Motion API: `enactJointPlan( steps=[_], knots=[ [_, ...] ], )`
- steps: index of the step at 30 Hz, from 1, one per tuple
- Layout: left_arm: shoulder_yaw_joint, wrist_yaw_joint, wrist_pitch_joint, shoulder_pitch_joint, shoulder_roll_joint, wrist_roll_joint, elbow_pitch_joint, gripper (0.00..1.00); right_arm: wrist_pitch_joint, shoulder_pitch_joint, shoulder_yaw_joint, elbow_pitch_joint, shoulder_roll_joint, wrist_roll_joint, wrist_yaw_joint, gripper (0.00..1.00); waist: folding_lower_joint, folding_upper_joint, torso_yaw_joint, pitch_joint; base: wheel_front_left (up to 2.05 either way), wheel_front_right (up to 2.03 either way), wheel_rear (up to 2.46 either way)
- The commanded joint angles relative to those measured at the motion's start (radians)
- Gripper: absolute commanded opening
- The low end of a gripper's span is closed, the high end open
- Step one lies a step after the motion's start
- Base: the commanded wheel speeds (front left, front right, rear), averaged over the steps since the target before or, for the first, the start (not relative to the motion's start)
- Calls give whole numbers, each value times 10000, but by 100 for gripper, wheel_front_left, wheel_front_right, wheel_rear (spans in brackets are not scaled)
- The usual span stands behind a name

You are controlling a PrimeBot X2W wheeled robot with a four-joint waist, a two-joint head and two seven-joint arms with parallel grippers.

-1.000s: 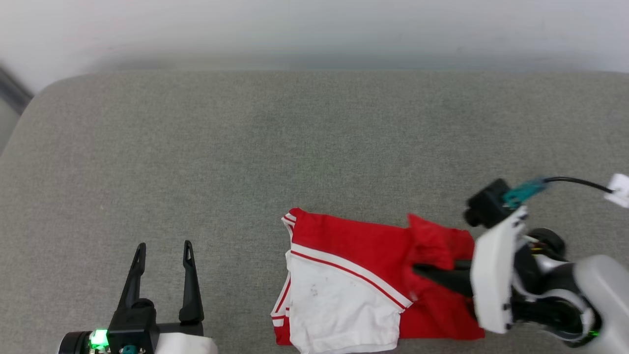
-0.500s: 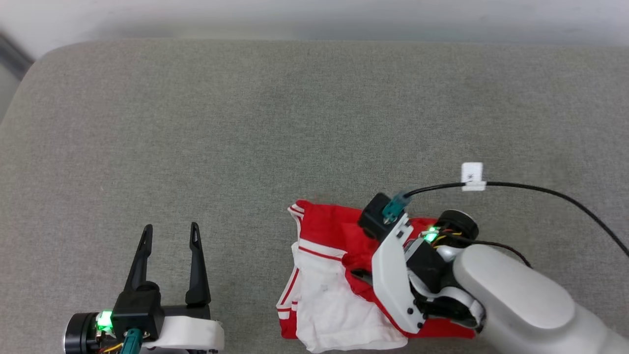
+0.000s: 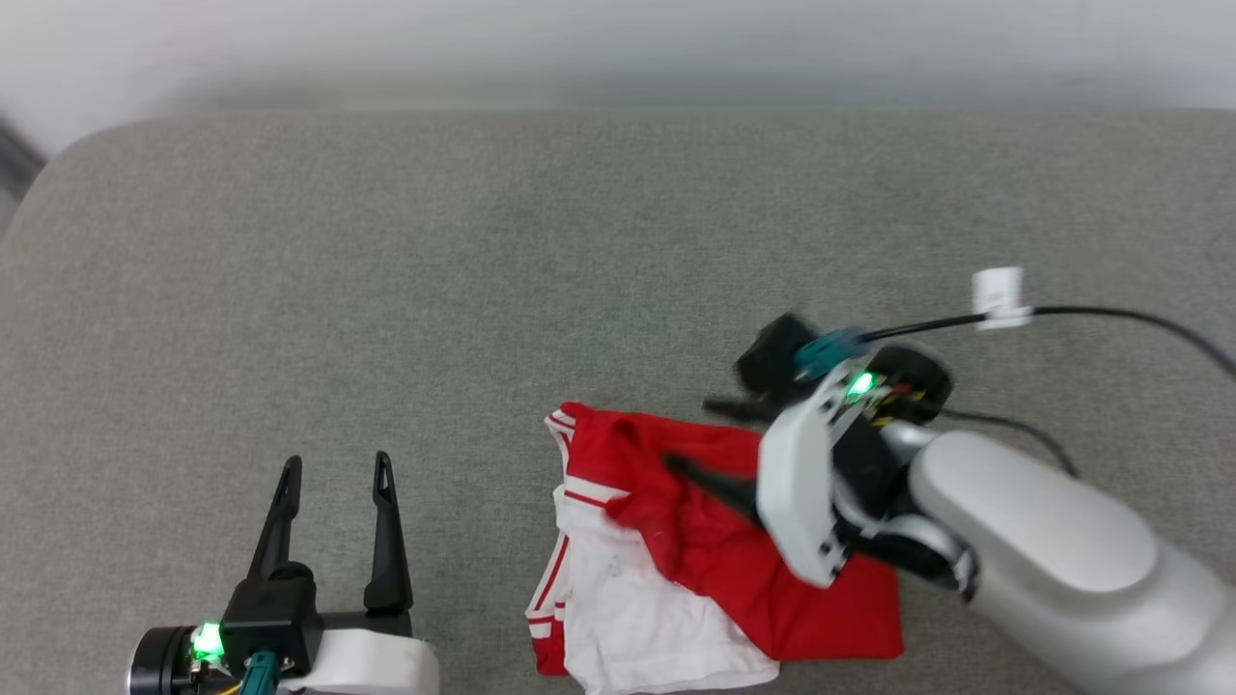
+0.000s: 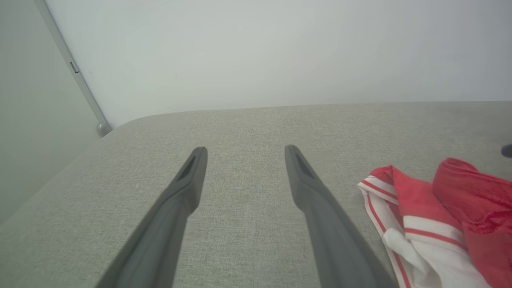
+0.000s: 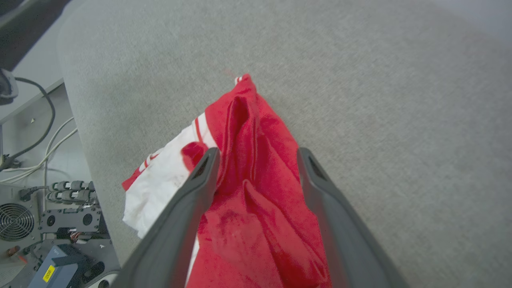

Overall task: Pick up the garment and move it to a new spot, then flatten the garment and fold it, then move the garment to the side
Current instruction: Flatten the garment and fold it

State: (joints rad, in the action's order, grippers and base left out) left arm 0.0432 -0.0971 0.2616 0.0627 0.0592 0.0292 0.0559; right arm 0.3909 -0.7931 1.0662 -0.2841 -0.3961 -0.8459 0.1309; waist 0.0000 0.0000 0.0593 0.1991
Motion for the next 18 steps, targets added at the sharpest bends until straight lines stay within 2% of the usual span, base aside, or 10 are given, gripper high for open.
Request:
enactJointPlan(
  steps=[1,6,11,14,18],
  knots=[
    [-43,24,46,97,-17,-27,-14,100,-524,-50,-194,97,-147,53,-3,100,0,0,-151,-205,0,0,0],
    [-132,61,46,343,-22,-41,37,100,-3230,25,-1695,4,-622,1107,-3,100,0,0,-388,-584,0,0,0],
    [-201,47,46,602,-35,-3,75,100,-5551,920,-3801,-649,-436,2656,-3,100,0,0,-584,-892,0,0,0],
    [-229,47,46,761,-45,14,86,100,-6259,1733,-5186,-990,-120,3532,-3,100,0,0,-663,-1045,0,0,0],
    [-262,54,46,928,-57,62,137,100,-6540,2937,-6912,-816,343,4724,-3,100,0,0,-761,-1205,0,0,0]
  ],
)
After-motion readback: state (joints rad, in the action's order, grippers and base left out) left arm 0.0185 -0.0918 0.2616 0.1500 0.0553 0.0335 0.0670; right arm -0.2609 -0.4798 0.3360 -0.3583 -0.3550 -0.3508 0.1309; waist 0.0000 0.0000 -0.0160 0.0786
